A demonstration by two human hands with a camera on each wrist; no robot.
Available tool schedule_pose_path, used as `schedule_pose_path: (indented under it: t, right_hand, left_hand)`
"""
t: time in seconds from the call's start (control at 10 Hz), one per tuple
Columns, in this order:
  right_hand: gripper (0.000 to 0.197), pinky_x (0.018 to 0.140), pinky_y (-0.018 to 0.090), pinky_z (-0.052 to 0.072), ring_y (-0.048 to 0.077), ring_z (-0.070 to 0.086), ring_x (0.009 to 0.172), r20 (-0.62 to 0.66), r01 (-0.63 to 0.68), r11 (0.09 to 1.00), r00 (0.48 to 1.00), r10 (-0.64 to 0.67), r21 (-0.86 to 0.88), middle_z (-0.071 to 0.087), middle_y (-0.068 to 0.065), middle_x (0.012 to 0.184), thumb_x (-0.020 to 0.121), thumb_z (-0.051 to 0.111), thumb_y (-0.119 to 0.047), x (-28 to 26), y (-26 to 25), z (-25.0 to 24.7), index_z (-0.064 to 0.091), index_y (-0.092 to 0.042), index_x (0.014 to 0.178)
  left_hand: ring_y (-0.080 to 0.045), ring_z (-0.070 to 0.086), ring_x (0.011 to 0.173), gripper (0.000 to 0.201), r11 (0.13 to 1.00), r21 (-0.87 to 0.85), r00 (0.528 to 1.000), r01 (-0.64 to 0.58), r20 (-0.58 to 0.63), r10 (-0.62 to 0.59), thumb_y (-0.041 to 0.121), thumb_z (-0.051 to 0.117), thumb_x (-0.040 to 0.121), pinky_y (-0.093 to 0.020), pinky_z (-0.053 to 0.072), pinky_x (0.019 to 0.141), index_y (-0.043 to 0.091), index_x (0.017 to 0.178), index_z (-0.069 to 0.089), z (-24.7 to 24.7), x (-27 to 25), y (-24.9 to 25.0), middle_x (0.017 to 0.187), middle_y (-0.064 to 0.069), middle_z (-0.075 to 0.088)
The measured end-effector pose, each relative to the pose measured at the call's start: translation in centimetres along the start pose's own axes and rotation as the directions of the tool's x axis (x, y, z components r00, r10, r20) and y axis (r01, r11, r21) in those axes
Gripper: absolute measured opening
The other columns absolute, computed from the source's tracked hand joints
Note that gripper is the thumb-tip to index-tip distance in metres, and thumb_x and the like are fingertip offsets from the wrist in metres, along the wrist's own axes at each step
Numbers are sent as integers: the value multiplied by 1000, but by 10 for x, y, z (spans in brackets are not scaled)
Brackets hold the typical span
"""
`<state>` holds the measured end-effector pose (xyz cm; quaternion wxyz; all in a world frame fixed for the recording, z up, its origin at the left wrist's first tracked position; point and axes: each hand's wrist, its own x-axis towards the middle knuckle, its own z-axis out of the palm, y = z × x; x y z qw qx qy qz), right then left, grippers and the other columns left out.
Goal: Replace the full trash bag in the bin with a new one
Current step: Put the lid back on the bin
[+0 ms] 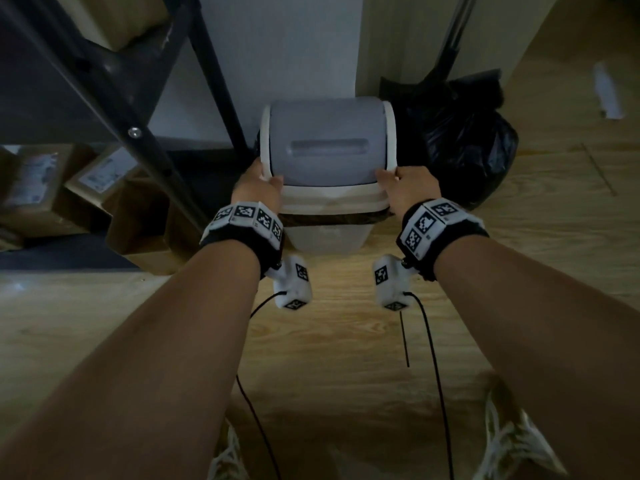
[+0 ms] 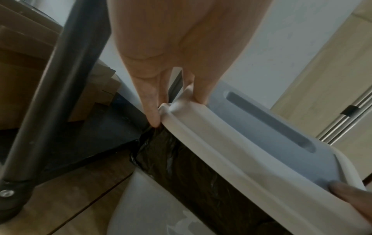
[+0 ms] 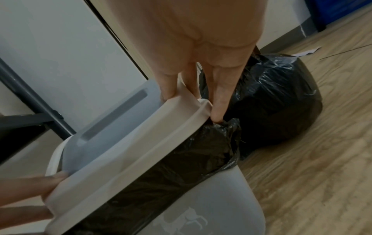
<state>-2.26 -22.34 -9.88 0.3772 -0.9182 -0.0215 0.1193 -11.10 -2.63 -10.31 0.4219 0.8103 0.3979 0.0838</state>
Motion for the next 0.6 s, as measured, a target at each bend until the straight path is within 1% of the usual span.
schedule_pose_path:
  t: [0.1,0.2,0.3,0.4,0.5,0.6]
  right_hand:
    - [44,66,30,45,32,66,87,-7,-4,1000,1000,4,-13,61,10,85,91,51,-47,6,-2,2,46,-17,59]
    - [40,69,29,41,30,62,90,6,0,1000,1000,1,-30,63,10,95,93,49,-47,7,-1,3,58,-9,85]
    - [49,73,29,41,31,61,102,15,-22,1000,1000,22,-11,63,13,118,94,48,-49,3,0,2,59,-7,115]
    - [53,84,31,41,35,53,120,27,-34,997,999,36,-71,50,18,136,99,41,-43,-12,1,-4,42,-7,137]
    - [48,88,33,46,33,55,116,65,18,994,998,-11,-110,54,17,132,98,45,-32,-32,-1,-14,42,-7,138]
    - [50,90,31,45,30,54,118,101,97,985,991,-83,-145,51,16,136,98,46,-27,-49,-8,-25,38,-11,144]
  left_hand:
    - [-29,60,108,35,1000,4,1000,-8,1,8,29,50,95,-34,50,91,22,129,54,1,8,1,123,-8,62]
    - [-31,59,110,37,998,60,1000,2,28,-4,31,46,97,-34,48,88,22,133,49,1,10,2,126,-10,60]
    - [-35,57,111,43,986,159,998,41,40,-47,34,39,99,-34,42,78,19,139,39,2,4,4,130,-16,54]
    - [-39,54,116,53,970,229,995,84,30,-93,36,38,99,-41,44,87,10,143,26,0,-12,3,136,-23,48]
    - [-37,54,119,61,956,282,995,84,24,-95,33,42,98,-39,45,87,8,149,19,-11,-39,2,141,-22,45]
    - [-37,54,117,59,936,352,994,-4,102,-34,34,47,93,-39,47,92,10,144,31,-16,-53,1,137,-20,47]
